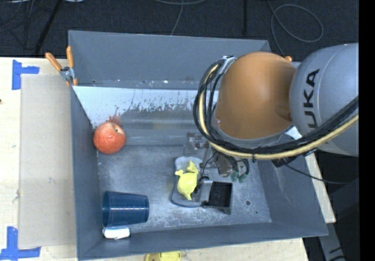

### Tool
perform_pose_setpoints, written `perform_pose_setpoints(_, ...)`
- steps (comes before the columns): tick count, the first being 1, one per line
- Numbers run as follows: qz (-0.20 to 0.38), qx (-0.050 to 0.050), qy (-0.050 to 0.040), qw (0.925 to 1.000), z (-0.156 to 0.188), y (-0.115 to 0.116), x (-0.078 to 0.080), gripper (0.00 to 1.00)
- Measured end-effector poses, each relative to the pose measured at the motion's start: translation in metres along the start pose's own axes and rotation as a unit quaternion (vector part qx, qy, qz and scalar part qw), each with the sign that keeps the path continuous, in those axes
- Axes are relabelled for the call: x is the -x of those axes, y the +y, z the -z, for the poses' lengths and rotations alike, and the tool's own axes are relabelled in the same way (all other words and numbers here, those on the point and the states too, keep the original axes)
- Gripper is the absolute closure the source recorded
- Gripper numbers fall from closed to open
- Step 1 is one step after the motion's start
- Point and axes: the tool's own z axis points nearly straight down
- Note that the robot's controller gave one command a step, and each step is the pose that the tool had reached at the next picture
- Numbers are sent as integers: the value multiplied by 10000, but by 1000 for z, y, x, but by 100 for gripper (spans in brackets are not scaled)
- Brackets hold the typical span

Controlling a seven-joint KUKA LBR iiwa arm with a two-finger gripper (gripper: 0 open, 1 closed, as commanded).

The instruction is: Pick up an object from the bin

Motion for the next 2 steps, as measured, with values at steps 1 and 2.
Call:
perform_pose_setpoints(1, -1, 0, 0, 10000, 0, 0, 0, 0)
perform_pose_setpoints(2, 348, -1, -7, 9994, -20, -2, 7, 0)
